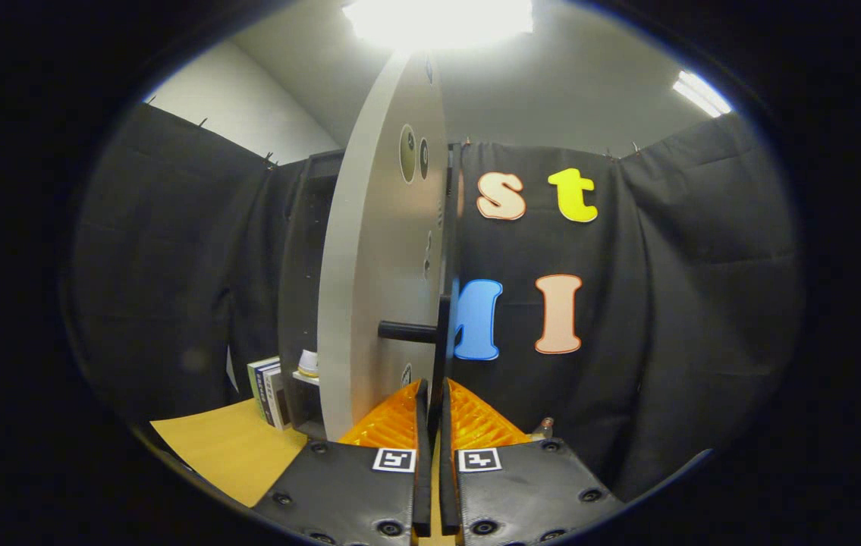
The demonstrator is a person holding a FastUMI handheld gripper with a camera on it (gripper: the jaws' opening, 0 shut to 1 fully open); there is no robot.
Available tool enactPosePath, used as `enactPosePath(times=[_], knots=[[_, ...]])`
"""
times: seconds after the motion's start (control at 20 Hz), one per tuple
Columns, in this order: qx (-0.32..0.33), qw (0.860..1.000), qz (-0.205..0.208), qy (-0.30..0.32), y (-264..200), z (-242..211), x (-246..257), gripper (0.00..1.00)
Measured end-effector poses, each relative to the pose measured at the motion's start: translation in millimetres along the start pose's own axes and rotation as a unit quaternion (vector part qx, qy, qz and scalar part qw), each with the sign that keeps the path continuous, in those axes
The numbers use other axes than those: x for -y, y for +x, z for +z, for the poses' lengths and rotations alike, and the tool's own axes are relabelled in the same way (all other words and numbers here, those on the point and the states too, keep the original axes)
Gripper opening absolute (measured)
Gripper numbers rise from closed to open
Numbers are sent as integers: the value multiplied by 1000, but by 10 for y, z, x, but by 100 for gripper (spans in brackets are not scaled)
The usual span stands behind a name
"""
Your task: Open the shoe cabinet door, grab the shoes and put them into the shoe cabinet, then close the shoe cabinet door.
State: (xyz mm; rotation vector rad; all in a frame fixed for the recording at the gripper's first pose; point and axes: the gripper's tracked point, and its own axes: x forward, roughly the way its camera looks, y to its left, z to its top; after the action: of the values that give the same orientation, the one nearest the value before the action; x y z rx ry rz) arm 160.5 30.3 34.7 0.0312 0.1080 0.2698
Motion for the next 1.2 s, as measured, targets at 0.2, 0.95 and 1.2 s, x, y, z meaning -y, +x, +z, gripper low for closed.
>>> enactPosePath(times=[0.2, 0.95, 1.2], knots=[[-24, 1000, 0, 0, -124, -268, 0, 21], [57, 998, -26, 22, -911, 91, -664, 99], [24, 1000, 7, 8, -802, -307, -1150, 99]])
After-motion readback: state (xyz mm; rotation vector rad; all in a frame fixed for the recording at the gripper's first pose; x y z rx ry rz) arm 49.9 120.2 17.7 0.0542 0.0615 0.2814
